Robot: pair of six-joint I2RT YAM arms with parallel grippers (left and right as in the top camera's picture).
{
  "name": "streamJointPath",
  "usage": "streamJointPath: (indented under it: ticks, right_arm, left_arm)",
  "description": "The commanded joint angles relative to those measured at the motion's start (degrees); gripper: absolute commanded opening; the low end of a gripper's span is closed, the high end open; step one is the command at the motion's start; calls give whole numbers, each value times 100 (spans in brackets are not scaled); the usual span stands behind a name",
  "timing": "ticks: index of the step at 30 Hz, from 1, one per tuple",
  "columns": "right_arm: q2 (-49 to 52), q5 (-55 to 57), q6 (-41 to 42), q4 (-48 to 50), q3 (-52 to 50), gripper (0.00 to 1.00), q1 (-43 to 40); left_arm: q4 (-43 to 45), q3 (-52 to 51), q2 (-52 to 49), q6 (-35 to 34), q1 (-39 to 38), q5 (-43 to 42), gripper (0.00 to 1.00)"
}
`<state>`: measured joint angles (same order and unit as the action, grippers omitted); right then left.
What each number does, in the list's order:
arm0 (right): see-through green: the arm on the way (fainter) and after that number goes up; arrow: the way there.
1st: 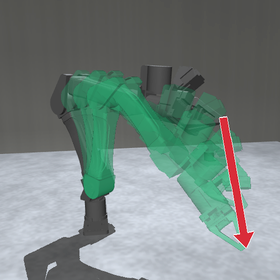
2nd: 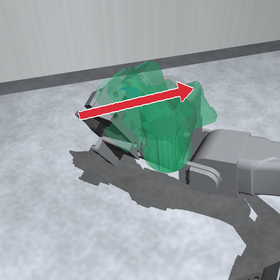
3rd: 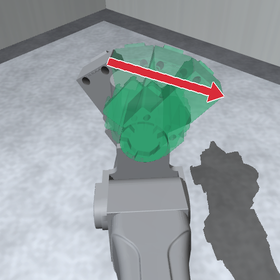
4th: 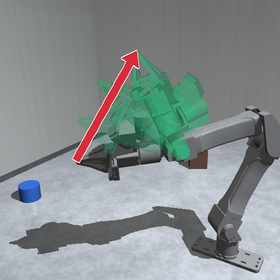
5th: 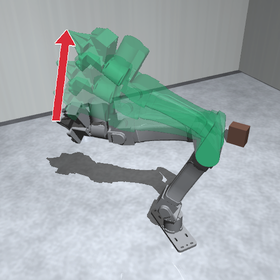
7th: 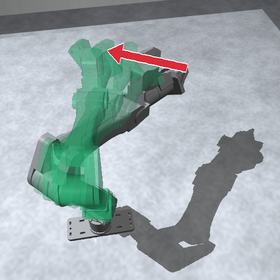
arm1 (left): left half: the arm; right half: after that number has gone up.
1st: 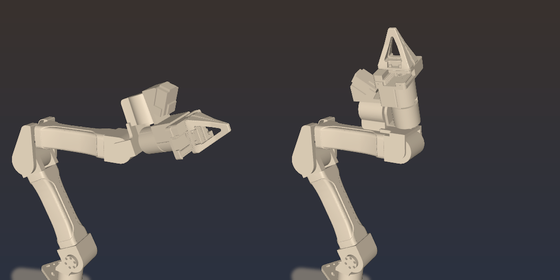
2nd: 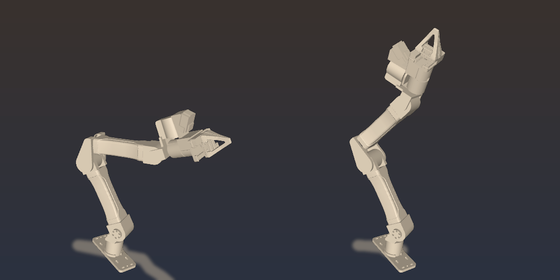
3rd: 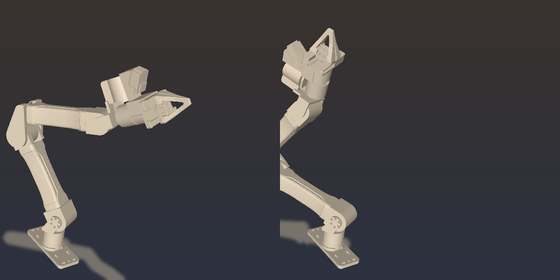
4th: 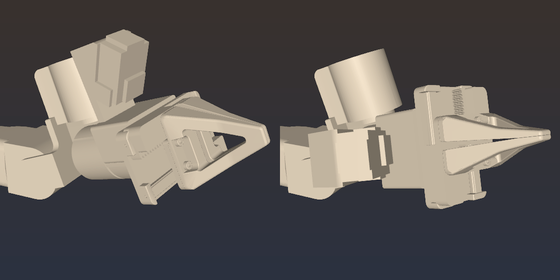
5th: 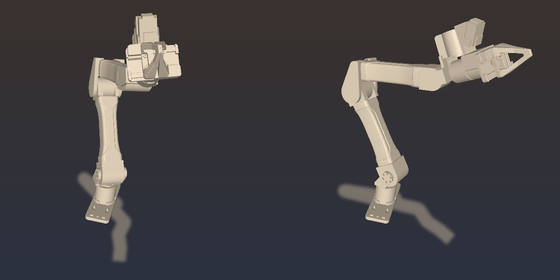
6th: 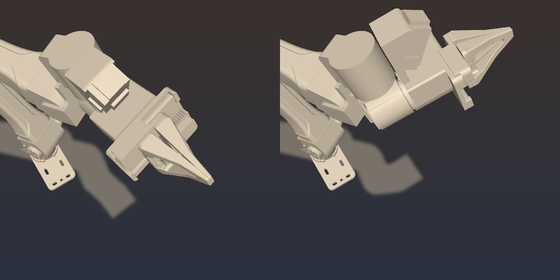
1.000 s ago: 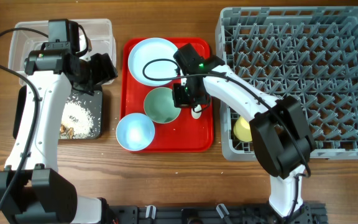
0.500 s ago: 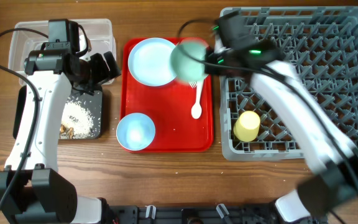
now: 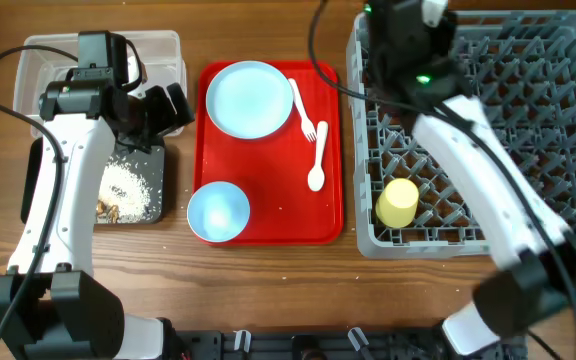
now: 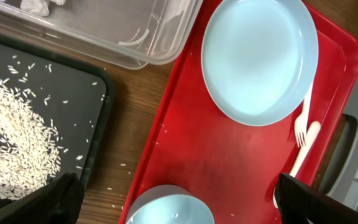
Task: Sort waste into correct bins and load items into the dishwasher rack
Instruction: 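Carry the green bowl into the rack's back area with the right gripper, then release the green bowl in the rack and return the right gripper to the plate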
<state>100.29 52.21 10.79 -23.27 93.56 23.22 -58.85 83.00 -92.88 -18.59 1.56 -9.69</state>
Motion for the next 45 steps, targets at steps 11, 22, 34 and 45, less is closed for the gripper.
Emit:
streamJointPath:
  ticks: [11, 22, 34, 45]
  right_arm:
    - [2135, 2194, -3008, 1582, -48, 4, -133]
    - [2288, 1552, -2430, 175, -48, 4, -17]
    - [2273, 212, -2411, -745, -46, 35, 275]
    - [1410, -675, -2085, -802, -46, 73, 511]
  left_arm:
    - [7, 85, 42, -9, 17, 37, 100]
    - [7, 85, 42, -9, 17, 37, 100]
    - [7, 85, 42, -9, 17, 37, 100]
    - [7, 85, 42, -9, 17, 37, 100]
